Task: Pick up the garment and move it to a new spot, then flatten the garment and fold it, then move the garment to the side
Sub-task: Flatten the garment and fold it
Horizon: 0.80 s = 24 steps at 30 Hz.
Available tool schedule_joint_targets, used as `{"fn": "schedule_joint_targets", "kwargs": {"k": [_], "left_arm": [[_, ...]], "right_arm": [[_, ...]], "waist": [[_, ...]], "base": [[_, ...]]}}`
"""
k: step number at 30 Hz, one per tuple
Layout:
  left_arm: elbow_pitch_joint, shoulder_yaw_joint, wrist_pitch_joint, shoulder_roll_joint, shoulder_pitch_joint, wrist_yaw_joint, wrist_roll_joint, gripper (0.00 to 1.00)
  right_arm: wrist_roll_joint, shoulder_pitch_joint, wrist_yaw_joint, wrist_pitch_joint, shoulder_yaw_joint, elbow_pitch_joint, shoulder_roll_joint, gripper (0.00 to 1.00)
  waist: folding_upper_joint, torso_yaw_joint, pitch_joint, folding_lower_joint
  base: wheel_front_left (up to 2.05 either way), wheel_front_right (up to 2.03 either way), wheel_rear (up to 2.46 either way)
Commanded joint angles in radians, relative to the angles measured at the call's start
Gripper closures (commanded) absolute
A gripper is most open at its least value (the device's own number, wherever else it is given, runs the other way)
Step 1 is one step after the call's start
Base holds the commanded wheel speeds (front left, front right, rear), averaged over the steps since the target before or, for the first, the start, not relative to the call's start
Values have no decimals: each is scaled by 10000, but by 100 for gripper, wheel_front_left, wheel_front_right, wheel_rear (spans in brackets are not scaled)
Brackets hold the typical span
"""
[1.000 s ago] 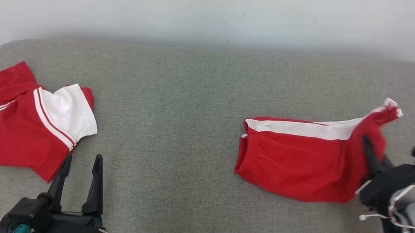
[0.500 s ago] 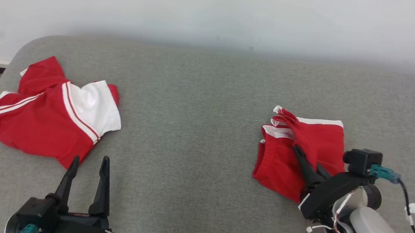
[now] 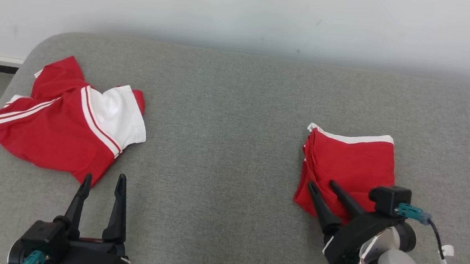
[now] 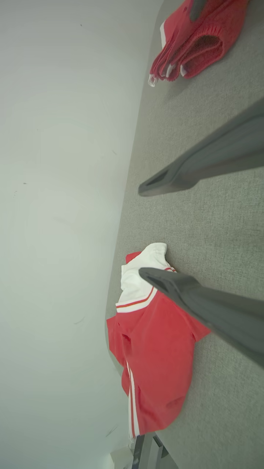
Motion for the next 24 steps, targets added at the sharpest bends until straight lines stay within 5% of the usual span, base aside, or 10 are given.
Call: {"fn": "schedule_joint_targets", "kwargs": {"k": [1, 14, 15, 16, 24], "left_arm": [[-2, 29, -32, -10, 52, 12, 41, 0], [-79, 358, -32, 185, 176, 11, 111, 0], [-89, 363, -32, 186, 175, 11, 124, 0], [-99, 386, -32, 203, 175, 11, 132, 0], [-40, 249, -32, 246, 123, 11, 175, 0]], "right_arm": [[71, 79, 5, -209, -40, -124, -63, 0], [-551, -182, 5, -1757, -1505, -535, -1205, 4], [-688, -193, 5, -1797, -1623, -394, -1250, 64], [-1011, -210, 5, -1857, -1734, -80, -1314, 100], [-2034, -604, 5, -1968, -1314, 1416, -952, 100]], "waist": [[0, -91, -6, 0], [0, -347, -48, 0], [0, -325, -40, 0], [0, -261, -16, 0], [0, -13, 155, 0]], "base": [[0, 0, 0], [0, 0, 0], [0, 0, 0], [0, 0, 0], [0, 0, 0]]}}
